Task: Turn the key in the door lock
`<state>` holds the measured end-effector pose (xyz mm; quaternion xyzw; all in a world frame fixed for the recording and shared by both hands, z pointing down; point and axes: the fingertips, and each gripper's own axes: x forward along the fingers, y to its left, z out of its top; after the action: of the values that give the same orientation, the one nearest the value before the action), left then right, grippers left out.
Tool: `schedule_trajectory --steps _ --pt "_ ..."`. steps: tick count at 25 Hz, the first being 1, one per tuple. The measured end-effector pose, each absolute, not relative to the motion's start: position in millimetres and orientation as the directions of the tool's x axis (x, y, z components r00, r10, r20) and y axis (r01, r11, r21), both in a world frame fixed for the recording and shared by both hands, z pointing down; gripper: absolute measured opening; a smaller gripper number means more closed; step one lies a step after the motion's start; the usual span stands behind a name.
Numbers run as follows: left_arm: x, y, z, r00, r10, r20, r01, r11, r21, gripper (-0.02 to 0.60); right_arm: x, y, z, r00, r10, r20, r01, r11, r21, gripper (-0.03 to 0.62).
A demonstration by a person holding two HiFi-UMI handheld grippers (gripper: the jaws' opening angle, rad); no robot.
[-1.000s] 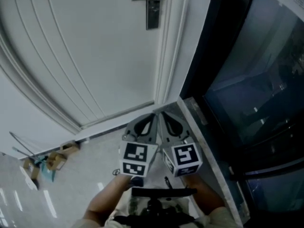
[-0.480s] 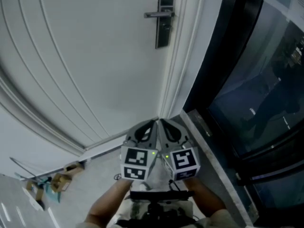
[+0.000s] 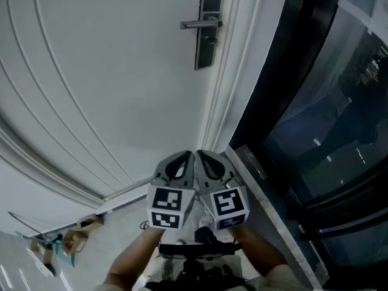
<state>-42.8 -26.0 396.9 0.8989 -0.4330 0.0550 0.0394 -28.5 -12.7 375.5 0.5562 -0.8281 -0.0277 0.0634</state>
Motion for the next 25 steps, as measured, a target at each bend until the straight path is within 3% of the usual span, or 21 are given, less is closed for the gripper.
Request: schedule_trajectory --steps 14,25 --pt "13.4 -149.1 359.1 0.559 -0.825 0.084 -0.828 -0.561 -0.003 0.021 29.2 -135.0 341.1 -0.448 -0.894 0.025 -0.861 0.439 0.257 0.006" --pt "49.4 -218.2 313.1 0.517 -0.855 0.035 -0.856 -0.517 0.009 0.021 57.3 -203.2 287.2 -0.536 -0.843 0.037 -0.679 0.457 0.574 0.008"
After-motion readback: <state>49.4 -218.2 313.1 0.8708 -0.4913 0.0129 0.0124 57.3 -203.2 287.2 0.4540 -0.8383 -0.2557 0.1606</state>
